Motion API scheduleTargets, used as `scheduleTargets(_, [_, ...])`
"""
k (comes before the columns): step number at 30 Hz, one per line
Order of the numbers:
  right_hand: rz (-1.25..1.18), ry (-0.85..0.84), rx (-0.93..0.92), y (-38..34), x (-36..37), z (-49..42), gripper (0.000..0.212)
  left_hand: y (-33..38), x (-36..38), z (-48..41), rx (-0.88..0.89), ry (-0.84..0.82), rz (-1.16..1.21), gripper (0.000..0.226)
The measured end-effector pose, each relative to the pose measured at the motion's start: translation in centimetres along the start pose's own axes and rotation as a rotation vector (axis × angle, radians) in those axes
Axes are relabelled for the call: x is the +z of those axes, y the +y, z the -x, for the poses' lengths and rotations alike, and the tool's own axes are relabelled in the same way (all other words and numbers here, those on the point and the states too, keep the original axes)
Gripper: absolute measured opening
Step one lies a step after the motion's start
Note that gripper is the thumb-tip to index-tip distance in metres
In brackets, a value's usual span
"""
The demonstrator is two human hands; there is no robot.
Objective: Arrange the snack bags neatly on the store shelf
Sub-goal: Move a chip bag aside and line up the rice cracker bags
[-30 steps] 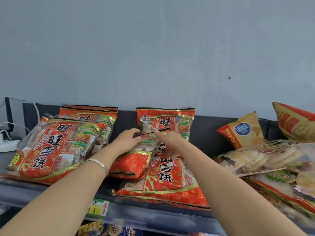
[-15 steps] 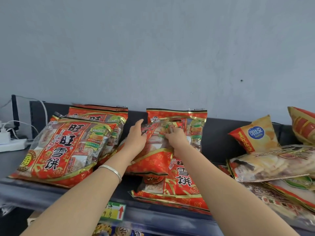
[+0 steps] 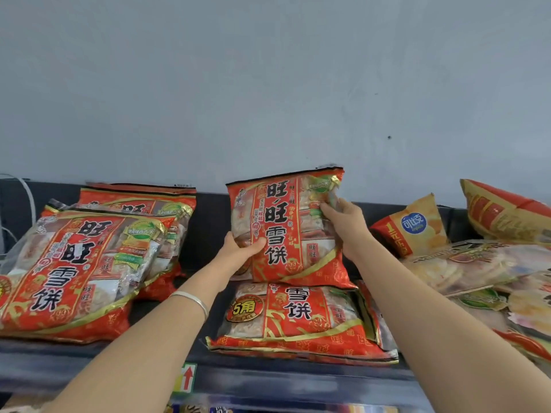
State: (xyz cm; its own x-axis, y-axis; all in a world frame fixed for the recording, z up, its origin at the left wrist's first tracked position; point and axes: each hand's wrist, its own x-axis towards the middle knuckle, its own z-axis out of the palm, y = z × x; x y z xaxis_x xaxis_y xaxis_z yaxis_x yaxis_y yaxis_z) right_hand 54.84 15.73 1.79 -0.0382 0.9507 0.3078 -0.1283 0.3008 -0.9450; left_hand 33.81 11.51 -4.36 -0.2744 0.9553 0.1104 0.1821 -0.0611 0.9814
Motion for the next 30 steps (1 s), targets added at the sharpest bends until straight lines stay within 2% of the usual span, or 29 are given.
scheduleTargets(3, [0.112, -0.014, 0.121, 1.4, -0.1, 0.2, 0.036, -1.3, 0.7, -0.8, -0.054, 0.03, -0.072, 0.118])
scheduleTargets(6, [0.314, -0.088, 0.257, 1.2, -0.8, 0.3, 0.083, -1.7, 0.9, -1.7, -0.075, 0.061, -0.12, 0.12])
scheduleTargets(8, [0.477, -0.142, 0.338, 1.0, -1.1, 0.3, 0.098, -2.0, 1.0, -2.0, -0.076, 0.041, -0.103, 0.127])
scheduleTargets(10, [0.499, -0.189, 0.301, 1.2, -1.1, -0.2, 0.092, -2.1, 1.0, -2.1, -0.059, 0.006, -0.04, 0.13])
scheduleTargets(13, [0.418, -0.165, 0.08, 1.6, -0.7, -1.2, 0.076, -2.3, 0.9, -2.3, 0.041, 0.051, -0.022, 0.125])
scheduleTargets(17, [0.439, -0.081, -0.062, 3.0, 0.4, -1.9, 0.087, -2.5, 1.0, -2.4, 0.159, 0.25, -0.188, 0.114])
scheduleTargets(23, [0.505, 0.052, 0.169, 8.8, 1.6, -1.0, 0.078, -4.4, 1.5, -2.5, 0.042, 0.246, -0.545, 0.103])
scheduleTargets(26, [0.652, 0.043, 0.199, 9.5, 1.0, -1.4, 0.082, -4.8, 1.5, -2.7, 0.054, 0.219, -0.511, 0.102])
scheduleTargets(30, [0.68, -0.021, 0.27, 9.4, 0.3, -1.3, 0.082, -5.4, 1.3, -2.6, 0.106, 0.157, -0.401, 0.104])
